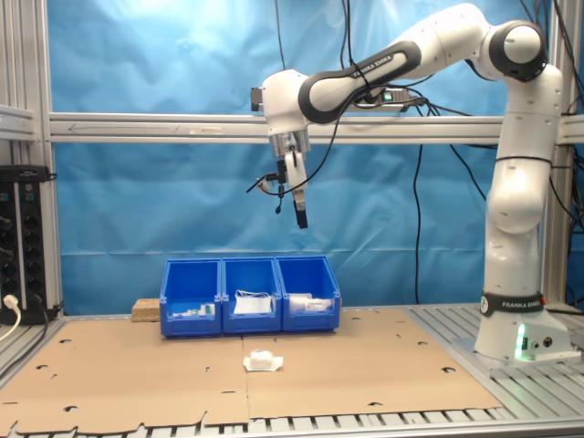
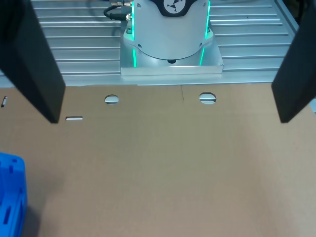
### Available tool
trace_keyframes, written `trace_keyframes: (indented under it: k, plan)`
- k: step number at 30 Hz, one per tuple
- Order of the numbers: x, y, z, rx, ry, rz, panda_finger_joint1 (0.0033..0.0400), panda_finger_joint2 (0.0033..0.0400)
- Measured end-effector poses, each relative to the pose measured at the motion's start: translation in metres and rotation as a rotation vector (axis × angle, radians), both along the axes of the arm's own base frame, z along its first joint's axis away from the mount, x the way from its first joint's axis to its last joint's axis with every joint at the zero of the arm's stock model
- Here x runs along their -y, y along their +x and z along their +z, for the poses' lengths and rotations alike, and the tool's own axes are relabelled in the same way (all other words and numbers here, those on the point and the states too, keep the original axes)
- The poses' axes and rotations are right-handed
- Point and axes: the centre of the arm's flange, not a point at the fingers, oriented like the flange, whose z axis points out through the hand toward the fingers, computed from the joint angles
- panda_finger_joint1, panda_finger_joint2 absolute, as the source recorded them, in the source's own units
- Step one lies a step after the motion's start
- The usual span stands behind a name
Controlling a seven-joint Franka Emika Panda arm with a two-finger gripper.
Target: Pick and place sorting task of medical equipment.
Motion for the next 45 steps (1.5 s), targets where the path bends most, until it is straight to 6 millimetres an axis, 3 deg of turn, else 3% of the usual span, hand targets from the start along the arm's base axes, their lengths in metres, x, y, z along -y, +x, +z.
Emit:
trace_keyframes:
  k: [32,45]
  plan:
    - [-0.005,0.009,0.003,0.064,-0.003,0.015,0.0400,0.0400]
    - [-0.017,0.029,-0.026,0.094,0.019,0.045,0.0400,0.0400]
